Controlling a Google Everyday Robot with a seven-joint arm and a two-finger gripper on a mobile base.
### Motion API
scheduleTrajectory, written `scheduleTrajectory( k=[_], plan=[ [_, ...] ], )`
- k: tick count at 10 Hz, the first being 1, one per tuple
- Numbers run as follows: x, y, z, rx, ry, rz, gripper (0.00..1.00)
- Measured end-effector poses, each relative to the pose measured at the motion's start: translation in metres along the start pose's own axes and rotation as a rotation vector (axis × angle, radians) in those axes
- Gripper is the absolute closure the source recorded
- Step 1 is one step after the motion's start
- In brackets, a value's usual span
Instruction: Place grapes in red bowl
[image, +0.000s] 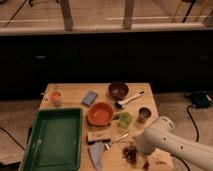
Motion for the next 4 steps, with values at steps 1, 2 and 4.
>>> scheduleTrajectory(
  k=[1,2,4],
  plan=[
    [0.0013,-0.0009,0.0023,0.003,0.001,0.004,0.20],
    [0.0027,-0.0016,0.0041,0.006,0.004,0.008,0.20],
    [0.0078,-0.0020,0.0051,0.021,0.017,0.026,0.37]
  ],
)
